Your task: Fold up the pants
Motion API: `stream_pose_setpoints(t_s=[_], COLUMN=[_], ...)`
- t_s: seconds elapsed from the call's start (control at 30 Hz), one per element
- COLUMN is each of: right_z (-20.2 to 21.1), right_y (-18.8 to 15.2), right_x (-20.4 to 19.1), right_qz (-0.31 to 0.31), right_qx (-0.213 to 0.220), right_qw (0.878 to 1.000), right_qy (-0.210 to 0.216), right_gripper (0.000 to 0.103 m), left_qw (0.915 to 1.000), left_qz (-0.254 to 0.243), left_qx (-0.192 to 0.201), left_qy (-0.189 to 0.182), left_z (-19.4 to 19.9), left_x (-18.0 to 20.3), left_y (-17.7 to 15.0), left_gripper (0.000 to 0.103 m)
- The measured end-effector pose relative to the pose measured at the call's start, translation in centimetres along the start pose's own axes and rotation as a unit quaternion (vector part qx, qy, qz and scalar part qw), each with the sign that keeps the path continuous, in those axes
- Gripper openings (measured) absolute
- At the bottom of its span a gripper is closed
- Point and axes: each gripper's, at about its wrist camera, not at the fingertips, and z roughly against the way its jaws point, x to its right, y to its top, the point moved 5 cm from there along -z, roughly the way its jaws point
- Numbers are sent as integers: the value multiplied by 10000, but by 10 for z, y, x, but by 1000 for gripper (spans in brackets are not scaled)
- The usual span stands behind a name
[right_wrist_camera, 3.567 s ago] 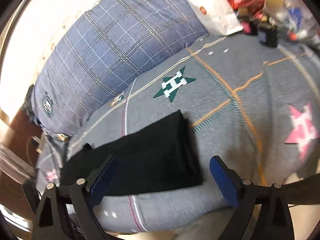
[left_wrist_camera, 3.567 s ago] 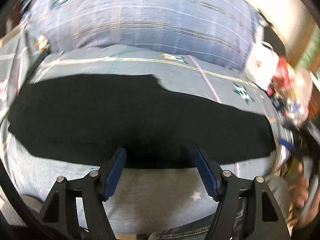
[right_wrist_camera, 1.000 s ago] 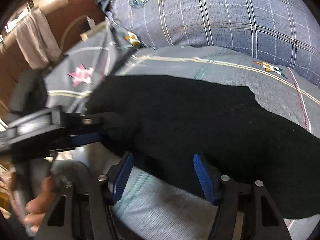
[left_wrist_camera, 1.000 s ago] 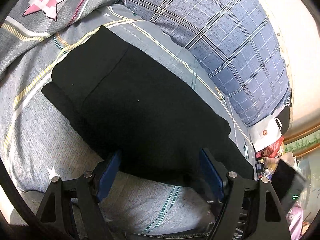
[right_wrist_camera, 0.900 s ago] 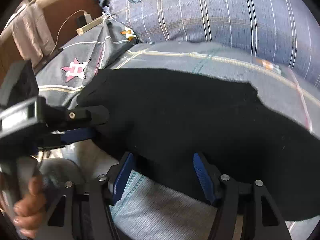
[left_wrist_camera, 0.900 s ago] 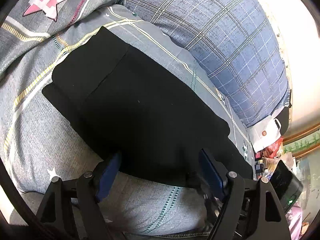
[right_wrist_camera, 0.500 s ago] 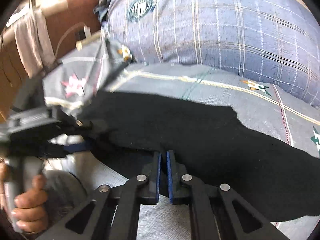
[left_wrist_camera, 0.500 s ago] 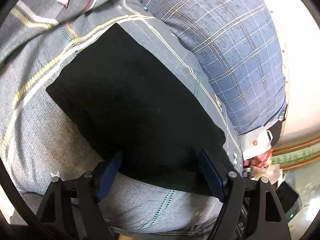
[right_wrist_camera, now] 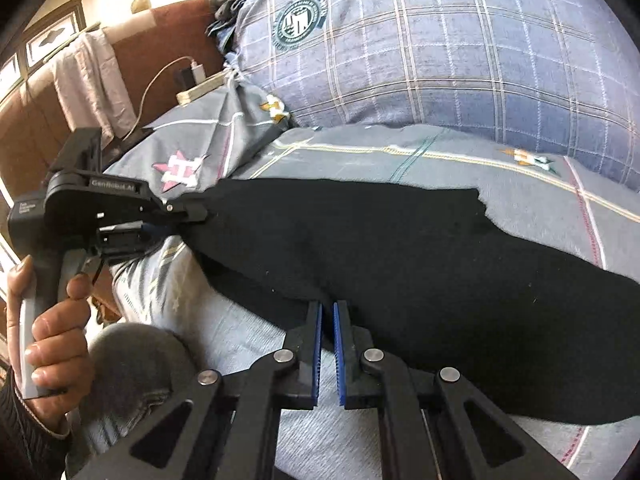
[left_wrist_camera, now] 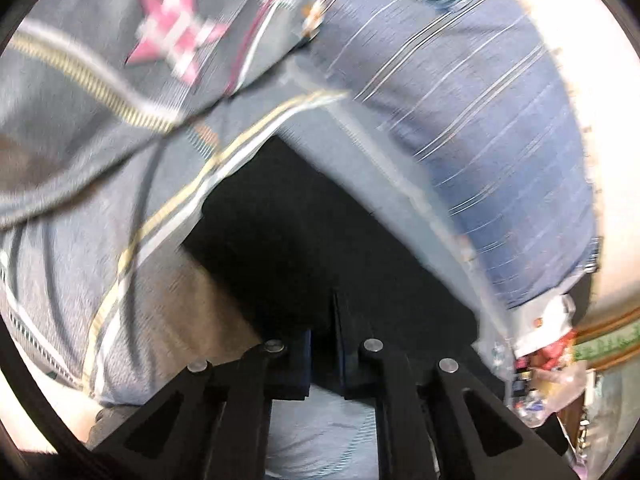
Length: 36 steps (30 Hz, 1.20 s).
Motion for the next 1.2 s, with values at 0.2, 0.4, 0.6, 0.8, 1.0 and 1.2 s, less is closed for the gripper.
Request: stream_pose_setpoints(t_s=[0.2,0.4,0.6,0.8,1.0,1.2], right_z=[-2,56,115,159,185,181], right_y=[-13,-20,-41,-71,-94,-97], right_x=[14,43,93,182,244,288], right_qz=[-545,-1318,-1974,-3032,-3741,-3990], right_qx=[-161,220,689,1023,1182,1019], right_qw=[9977,9870,9756,9463,9182,9104], right_qy=[377,898,670,-454,-540,-385], right_gripper=[11,25,83,83,83,83], left_qw=[9967,9707,9465,9096,8945,8618], left_qz=[-415,-1760,-2851,-3981,-4377,-5012], left_qx=[137,881,827,618,547,465], left_qy=[682,1380,1265,1014,726,632], left_z=[6,23,6,-10,-27,-43], left_x=[2,44,98,170,213,235], left_y=[-10,-49,-106,-166,-196,-224], left_gripper=[35,80,80,80,80,80])
